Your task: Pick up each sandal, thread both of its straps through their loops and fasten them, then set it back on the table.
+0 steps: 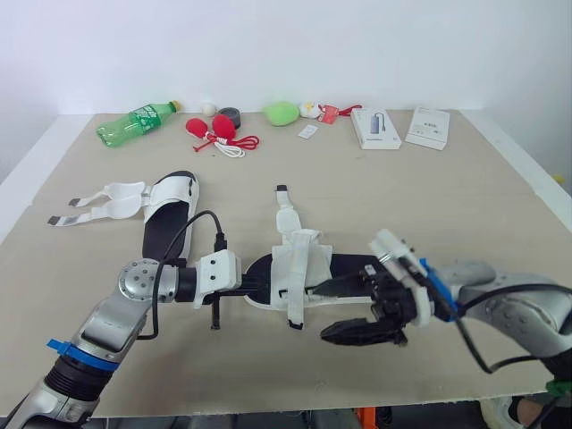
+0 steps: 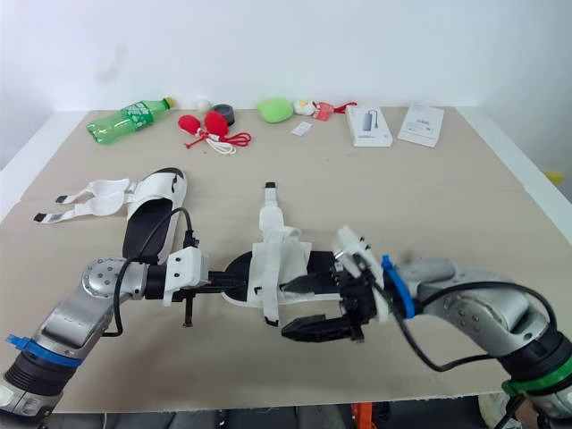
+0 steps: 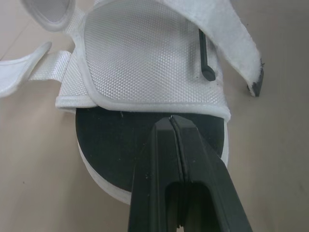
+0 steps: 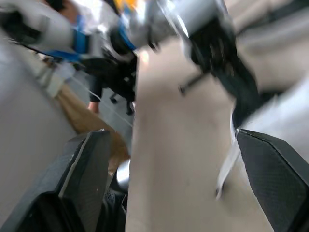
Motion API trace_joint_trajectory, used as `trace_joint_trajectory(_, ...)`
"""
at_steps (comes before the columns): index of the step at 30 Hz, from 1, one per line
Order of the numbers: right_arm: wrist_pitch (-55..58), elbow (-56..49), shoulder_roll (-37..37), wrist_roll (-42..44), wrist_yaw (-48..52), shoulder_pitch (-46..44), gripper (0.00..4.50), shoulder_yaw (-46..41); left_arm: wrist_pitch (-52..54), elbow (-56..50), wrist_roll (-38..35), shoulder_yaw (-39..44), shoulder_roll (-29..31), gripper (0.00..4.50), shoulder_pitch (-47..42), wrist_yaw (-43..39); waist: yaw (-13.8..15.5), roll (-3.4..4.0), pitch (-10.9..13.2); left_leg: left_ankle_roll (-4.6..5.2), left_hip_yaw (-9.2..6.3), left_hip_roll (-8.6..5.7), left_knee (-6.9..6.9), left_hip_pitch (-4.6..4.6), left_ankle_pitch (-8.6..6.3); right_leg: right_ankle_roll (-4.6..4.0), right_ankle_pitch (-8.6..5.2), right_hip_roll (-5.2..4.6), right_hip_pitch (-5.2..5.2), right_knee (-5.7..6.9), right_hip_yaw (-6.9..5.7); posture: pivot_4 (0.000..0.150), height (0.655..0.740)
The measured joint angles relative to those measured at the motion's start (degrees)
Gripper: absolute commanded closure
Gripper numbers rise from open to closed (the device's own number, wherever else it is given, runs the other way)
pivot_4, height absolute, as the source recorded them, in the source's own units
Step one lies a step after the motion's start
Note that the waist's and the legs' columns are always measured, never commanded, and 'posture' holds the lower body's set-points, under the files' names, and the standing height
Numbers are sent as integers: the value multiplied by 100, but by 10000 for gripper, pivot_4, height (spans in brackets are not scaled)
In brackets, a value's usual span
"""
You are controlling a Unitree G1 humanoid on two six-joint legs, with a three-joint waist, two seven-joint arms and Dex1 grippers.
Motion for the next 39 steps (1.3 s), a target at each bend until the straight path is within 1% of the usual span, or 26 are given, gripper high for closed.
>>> trace_joint_trajectory(3, 431, -223, 180, -133, -505, 331, 513, -136, 78, 0, -14, 0, -9, 45000, -8, -1, -1, -2, 0, 0, 5, 0, 3, 1, 0, 3, 4, 0, -2, 0, 5, 1500, 7400)
trace_joint_trajectory(8, 810, -470, 471, -603, -1006, 919, 513, -232, 98, 2, -2, 3, -134, 45000, -8, 109, -2, -20, -5, -1, 9, 0, 1, 0, -1, 4, 4, 1, -4, -1, 9, 1500, 7400)
trace_joint_trajectory(9, 843, -471, 538, -639, -1072, 935, 513, -239, 99, 2, 0, 4, -178, 45000, -10, 138, -6, -22, -3, -1, 11, 0, 2, 0, -1, 5, 4, 1, -5, -1, 11, 1500, 7400)
trace_joint_trajectory(13, 976, -470, 1199, -835, -1523, 953, 513, -533, 77, 52, 40, 2, -262, 45000, -62, 260, -10, -35, -5, 0, 12, 2, 3, 1, 0, 5, 7, 4, -4, -1, 12, 1500, 7400)
trace_joint_trajectory(19, 1245, -471, 1521, -868, -1693, 943, 513, -569, 71, 55, 65, 1, -376, 45000, -74, 349, -9, -41, -4, -1, 14, 1, 2, -3, -1, 7, 7, 4, -5, -3, 17, 1500, 7400)
trace_joint_trajectory(20, 1357, -470, 1591, -867, -1725, 943, 6452, -596, 72, 55, 67, 1, -381, 45000, -74, 376, -9, -43, -3, 0, 14, 2, 1, -2, -1, 7, 7, 6, -5, -3, 17, 1500, 7400)
trace_joint_trajectory(21, 1384, -470, 1614, -866, -1739, 943, 9571, -596, 72, 55, 67, 1, -383, 45000, -74, 378, -9, -43, -3, 0, 14, 2, 1, -2, -1, 7, 7, 6, -6, -3, 17, 1500, 7400)
trace_joint_trajectory(22, 1402, -469, 1626, -865, -1748, 941, 11365, -598, 71, 55, 68, 1, -383, 45000, -74, 378, -9, -43, -3, 0, 14, 2, 1, -2, -1, 7, 7, 6, -5, -3, 17, 1500, 7400)
trace_joint_trajectory(24, 1483, -466, 1686, -862, -1814, 933, 19566, -619, 71, 55, 72, 0, -388, 45000, -74, 379, -9, -44, -3, 0, 14, 2, 1, -2, -1, 7, 7, 6, -5, -3, 17, 1500, 7400)
trace_joint_trajectory(25, 1554, -457, 1743, -858, -1856, 930, 21926, -669, 68, 55, 76, -2, -392, 45000, -73, 382, -9, -44, -3, 0, 14, 2, 1, -2, -1, 7, 7, 6, -5, -3, 18, 1500, 7400)
trace_joint_trajectory(26, 1616, -454, 1780, -841, -1898, 923, 25720, -720, 65, 55, 86, -3, -394, 45000, -73, 382, -9, -45, -3, 0, 15, 2, 2, -2, -1, 7, 7, 5, -5, -3, 19, 1500, 7400)
trace_joint_trajectory(27, 1681, -438, 1847, -800, -1976, 920, 32119, -798, 61, 55, 101, -3, -395, 45000, -73, 382, -9, -47, -3, 0, 15, 2, 2, -2, -1, 7, 7, 6, -5, -3, 19, 1500, 7400)
trace_joint_trajectory(29, 1790, -387, 1953, -723, -2094, 893, 38061, -876, 52, 55, 120, -5, -398, 45000, -72, 383, -10, -49, -3, 0, 15, 2, 2, -2, -1, 7, 7, 6, -5, -3, 19, 1500, 7400)
trace_joint_trajectory(30, 1917, -346, 2053, -667, -2202, 866, 43341, -895, 39, 55, 133, -7, -406, 45000, -70, 384, -10, -49, -3, 0, 15, 2, 1, -2, -2, 7, 7, 6, -5, -3, 19, 1500, 7400)
trace_joint_trajectory(31, 2011, -328, 2097, -665, -2246, 853, 44313, -895, 16, 55, 151, -8, -413, 45000, -62, 384, -10, -49, -3, 0, 15, 2, 1, -2, -2, 7, 7, 6, -5, -4, 19, 1500, 7400)
trace_joint_trajectory(39, 2531, -252, 2315, -603, -2380, 749, 44313, -1090, -89, 176, 185, -21, -458, 45000, -58, 389, -10, -49, -3, 0, 14, 2, 1, -3, -2, 7, 7, 6, -6, -4, 19, 1500, 7400)
